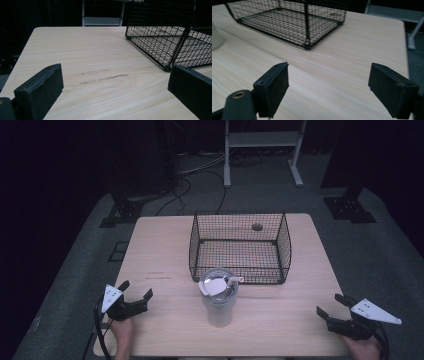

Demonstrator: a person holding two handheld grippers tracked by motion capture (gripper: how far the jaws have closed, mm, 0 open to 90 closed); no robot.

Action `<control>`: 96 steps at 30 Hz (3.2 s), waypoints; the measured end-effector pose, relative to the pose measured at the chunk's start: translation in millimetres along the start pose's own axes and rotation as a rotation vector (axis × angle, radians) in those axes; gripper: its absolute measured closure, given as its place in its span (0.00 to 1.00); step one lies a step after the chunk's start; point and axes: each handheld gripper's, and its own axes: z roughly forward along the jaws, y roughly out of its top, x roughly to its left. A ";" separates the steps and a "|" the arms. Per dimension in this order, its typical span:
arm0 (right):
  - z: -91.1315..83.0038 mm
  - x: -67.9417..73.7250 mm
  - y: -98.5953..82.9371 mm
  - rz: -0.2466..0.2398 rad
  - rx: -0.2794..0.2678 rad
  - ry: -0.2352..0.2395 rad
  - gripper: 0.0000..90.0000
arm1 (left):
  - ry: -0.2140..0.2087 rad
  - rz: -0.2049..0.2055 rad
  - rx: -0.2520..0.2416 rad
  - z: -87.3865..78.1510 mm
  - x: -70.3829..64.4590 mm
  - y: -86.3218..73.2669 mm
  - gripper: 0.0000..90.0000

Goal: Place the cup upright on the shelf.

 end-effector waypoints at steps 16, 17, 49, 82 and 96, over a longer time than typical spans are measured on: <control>26.3 47.8 52.4 -0.121 -0.022 0.203 0.15 | -0.016 0.003 -0.009 -1.8 -0.1 -0.7 0.00; 26.3 47.8 52.4 -0.121 -0.022 0.203 0.15 | -0.013 0.001 -0.006 -1.7 0.1 -0.7 0.00; 69.2 140.0 90.9 -0.215 -0.041 0.514 0.13 | -0.014 -0.008 -0.011 -1.1 1.4 -0.6 0.00; 136.4 194.5 85.3 -0.161 -0.077 0.617 0.10 | -0.017 -0.004 -0.015 -1.2 1.7 -0.5 0.00; 150.6 208.1 84.1 -0.137 -0.141 0.604 0.06 | -0.020 -0.010 -0.018 -1.6 2.2 -0.5 0.00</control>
